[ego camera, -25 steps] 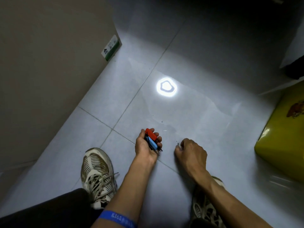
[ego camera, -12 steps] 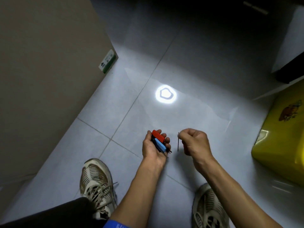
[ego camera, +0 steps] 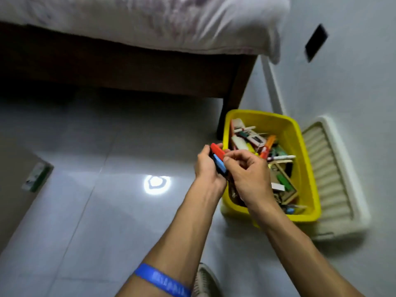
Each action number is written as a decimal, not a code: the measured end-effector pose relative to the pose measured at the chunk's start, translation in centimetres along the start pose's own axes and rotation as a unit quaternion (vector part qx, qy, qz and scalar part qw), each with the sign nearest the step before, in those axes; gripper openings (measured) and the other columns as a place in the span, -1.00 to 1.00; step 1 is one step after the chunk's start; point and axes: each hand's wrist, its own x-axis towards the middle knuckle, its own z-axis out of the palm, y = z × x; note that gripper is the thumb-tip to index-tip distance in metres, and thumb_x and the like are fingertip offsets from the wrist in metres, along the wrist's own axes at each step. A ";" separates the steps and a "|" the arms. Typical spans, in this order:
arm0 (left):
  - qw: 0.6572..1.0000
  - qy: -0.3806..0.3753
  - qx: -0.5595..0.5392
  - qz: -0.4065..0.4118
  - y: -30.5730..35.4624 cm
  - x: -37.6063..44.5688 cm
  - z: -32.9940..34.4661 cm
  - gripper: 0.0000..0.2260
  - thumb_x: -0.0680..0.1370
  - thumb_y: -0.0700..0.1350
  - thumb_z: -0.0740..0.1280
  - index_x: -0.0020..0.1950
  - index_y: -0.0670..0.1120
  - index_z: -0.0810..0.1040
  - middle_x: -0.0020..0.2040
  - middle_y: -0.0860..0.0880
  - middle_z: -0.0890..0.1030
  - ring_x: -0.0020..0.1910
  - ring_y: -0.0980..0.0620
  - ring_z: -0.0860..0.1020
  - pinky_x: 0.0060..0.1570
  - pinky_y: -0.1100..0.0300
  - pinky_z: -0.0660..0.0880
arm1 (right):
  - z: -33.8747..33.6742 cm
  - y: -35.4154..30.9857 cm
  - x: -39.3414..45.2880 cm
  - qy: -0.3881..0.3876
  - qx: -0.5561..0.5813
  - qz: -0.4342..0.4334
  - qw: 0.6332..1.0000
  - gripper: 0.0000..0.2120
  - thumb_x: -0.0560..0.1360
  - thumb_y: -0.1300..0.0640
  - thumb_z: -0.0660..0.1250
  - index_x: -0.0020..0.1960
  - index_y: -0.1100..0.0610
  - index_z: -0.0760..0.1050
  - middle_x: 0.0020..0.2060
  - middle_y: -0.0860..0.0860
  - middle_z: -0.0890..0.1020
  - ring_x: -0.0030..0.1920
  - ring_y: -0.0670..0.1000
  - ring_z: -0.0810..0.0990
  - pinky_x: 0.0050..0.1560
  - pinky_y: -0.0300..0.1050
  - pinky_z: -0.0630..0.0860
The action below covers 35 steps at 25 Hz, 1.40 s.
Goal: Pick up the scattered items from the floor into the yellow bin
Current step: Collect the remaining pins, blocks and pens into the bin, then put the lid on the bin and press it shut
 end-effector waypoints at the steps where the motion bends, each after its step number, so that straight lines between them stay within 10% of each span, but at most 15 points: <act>1: 1.000 -0.016 0.021 -0.002 -1.1 0.1 2.1 -0.61 0.67 0.04 0.08 -0.14 -0.18 0.52 -0.33 -0.15 0.57 -0.34 -0.07 0.56 -0.26 0.09 0.52 | -2.0 0.2 0.6 0.033 -0.014 -0.003 0.999 -0.94 0.42 0.10 0.38 -0.18 0.02 0.63 -0.30 0.00 0.69 -0.29 -0.09 0.65 -0.25 -0.19 0.58; 4: 0.987 -0.040 0.157 -0.006 -4.1 0.7 4.7 -0.57 0.68 0.07 0.09 -0.09 -0.22 0.56 -0.28 -0.15 0.67 -0.34 -0.08 0.65 -0.38 0.16 0.57 | -6.9 2.0 1.2 0.094 -0.104 -0.005 0.990 -0.91 0.49 0.09 0.34 -0.09 -0.05 0.62 -0.28 -0.16 0.67 -0.25 -0.21 0.62 -0.35 -0.40 0.48; 6: 0.911 -0.026 0.406 0.072 -5.2 1.6 3.5 -0.63 0.66 0.03 0.13 0.05 -0.23 0.58 -0.09 -0.14 0.68 -0.08 -0.11 0.66 -0.23 0.11 0.56 | -8.5 3.8 0.7 0.078 -0.193 -0.008 0.978 -0.87 0.51 0.09 0.33 0.01 -0.02 0.63 -0.18 -0.16 0.67 -0.21 -0.21 0.60 -0.26 -0.32 0.47; 8: 0.683 -0.084 0.698 0.200 -5.0 2.8 1.0 -0.70 0.60 -0.10 0.18 0.25 -0.14 0.57 0.20 -0.14 0.60 0.21 -0.16 0.54 0.12 -0.01 0.51 | -8.6 5.8 -0.1 -0.025 -0.288 -0.021 0.957 -0.82 0.50 0.03 0.34 0.08 0.01 0.60 -0.07 -0.06 0.68 -0.11 -0.07 0.61 -0.14 -0.15 0.51; 11: 0.297 -0.165 0.899 0.277 -3.4 4.1 -1.8 -0.74 0.51 -0.12 0.26 0.17 -0.05 0.61 0.12 -0.05 0.59 0.12 -0.09 0.54 0.23 0.00 0.40 | -6.5 8.4 -1.8 -0.238 -0.462 -0.041 0.854 -0.67 0.47 -0.07 0.34 0.20 0.01 0.49 0.09 0.04 0.64 0.10 0.14 0.58 0.09 0.03 0.50; 13: 0.173 -0.180 0.919 0.304 -2.7 3.9 -2.1 -0.82 0.55 -0.07 0.26 0.09 0.00 0.61 0.04 0.00 0.55 0.07 -0.04 0.53 0.25 0.04 0.26 | -5.3 9.2 -2.5 -0.236 -0.547 -0.100 0.797 -0.75 0.52 0.05 0.27 0.18 0.05 0.45 0.08 0.07 0.61 0.15 0.19 0.51 0.10 0.02 0.37; 16: 0.093 -0.173 0.934 0.299 -2.2 3.0 -1.6 -0.81 0.57 -0.07 0.28 0.15 0.00 0.58 0.08 -0.01 0.56 0.12 -0.04 0.53 0.25 0.04 0.29 | -5.2 9.3 -2.9 -0.216 -0.569 -0.136 0.781 -0.74 0.50 0.21 0.20 0.16 0.07 0.49 0.02 0.13 0.62 0.12 0.22 0.47 0.01 -0.02 0.31; 21: 0.043 -0.150 0.955 0.252 -1.6 -0.4 -3.7 -0.83 0.50 -0.10 0.37 0.08 -0.03 0.58 0.06 -0.06 0.61 0.07 -0.08 0.55 0.10 0.06 0.36 | -5.9 8.9 -4.8 -0.279 -0.558 -0.178 0.761 -0.66 0.45 0.23 0.25 0.18 -0.05 0.47 0.05 0.13 0.56 0.10 0.21 0.43 -0.07 0.00 0.24; 28: 0.205 -0.115 0.954 0.186 3.4 -6.0 -12.5 -0.76 0.50 -0.19 0.33 0.15 -0.09 0.61 0.06 -0.14 0.63 0.09 -0.19 0.59 -0.07 0.10 0.47 | -2.8 7.6 -5.5 -0.327 -0.548 -0.321 0.700 -0.56 0.57 0.21 0.21 0.36 -0.16 0.44 0.13 -0.04 0.62 0.09 0.14 0.46 0.01 0.02 0.40; 35: 0.219 -0.045 0.934 0.278 2.1 -4.4 -13.9 -0.74 0.60 -0.20 0.16 0.18 -0.04 0.58 0.20 -0.08 0.57 0.19 -0.13 0.51 0.08 0.03 0.46 | -3.0 6.5 -2.9 -0.214 -0.559 -0.259 0.758 -0.51 0.47 0.20 0.33 0.38 0.00 0.44 0.39 0.04 0.47 0.36 0.16 0.42 0.32 0.06 0.34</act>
